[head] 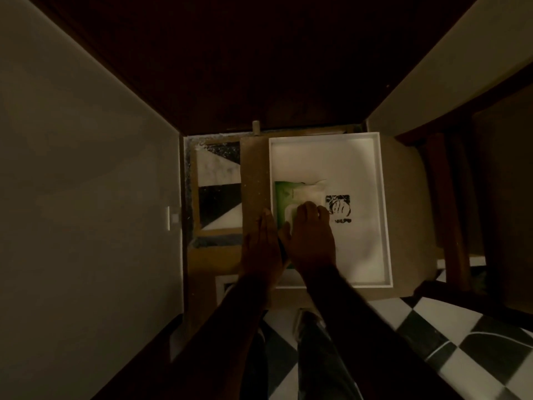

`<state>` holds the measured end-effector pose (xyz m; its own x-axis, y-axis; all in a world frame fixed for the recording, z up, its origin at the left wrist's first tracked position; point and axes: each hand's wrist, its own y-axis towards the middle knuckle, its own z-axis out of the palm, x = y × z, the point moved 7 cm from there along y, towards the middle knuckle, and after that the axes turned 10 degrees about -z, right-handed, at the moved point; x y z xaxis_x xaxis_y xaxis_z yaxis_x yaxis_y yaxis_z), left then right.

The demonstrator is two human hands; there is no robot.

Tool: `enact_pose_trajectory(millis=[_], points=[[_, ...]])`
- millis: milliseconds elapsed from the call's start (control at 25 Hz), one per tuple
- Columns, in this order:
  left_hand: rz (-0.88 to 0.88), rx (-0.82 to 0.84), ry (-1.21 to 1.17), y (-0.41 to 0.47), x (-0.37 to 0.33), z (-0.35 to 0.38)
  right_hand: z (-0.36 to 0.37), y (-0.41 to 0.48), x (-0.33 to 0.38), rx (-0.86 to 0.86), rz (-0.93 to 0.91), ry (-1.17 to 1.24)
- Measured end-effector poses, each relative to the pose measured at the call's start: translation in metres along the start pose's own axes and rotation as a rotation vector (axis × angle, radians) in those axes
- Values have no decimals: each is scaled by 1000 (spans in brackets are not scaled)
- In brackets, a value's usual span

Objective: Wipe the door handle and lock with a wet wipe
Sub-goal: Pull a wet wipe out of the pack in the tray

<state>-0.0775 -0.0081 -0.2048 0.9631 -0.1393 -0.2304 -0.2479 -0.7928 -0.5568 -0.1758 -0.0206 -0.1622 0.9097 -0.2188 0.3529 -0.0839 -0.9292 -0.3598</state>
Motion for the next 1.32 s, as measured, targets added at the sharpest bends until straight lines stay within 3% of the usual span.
enact_pose_trajectory(millis=[120, 240, 360, 520, 720, 840, 1000, 1120, 1200, 1320], points=[[-130, 100, -59, 2, 13, 6, -14, -15, -17, -205, 25, 312], [-130, 2, -152, 0, 7, -20, -20, -38, -50, -360, 193, 599], [34, -220, -160, 5, -11, -54, -18, -50, -75, -455, 330, 715], [200, -199, 102, 23, -40, -59, -11, -50, -87, -460, 402, 790], [150, -204, 120, 35, -45, -54, -7, -52, -90, -475, 386, 860], [77, -132, -167, 39, -40, -56, -10, -53, -87, -486, 361, 838], [-306, -55, -965, 27, 8, -65, -12, -52, -61, -381, 167, 857], [-430, -45, -1346, 16, 38, -70, 8, -48, -37, -119, -41, 398], [-438, -47, -1445, 13, 48, -78, 14, -48, -30, -39, -94, 127], [-477, -62, -1527, 8, 60, -91, 14, -50, -15, 25, -154, -81]])
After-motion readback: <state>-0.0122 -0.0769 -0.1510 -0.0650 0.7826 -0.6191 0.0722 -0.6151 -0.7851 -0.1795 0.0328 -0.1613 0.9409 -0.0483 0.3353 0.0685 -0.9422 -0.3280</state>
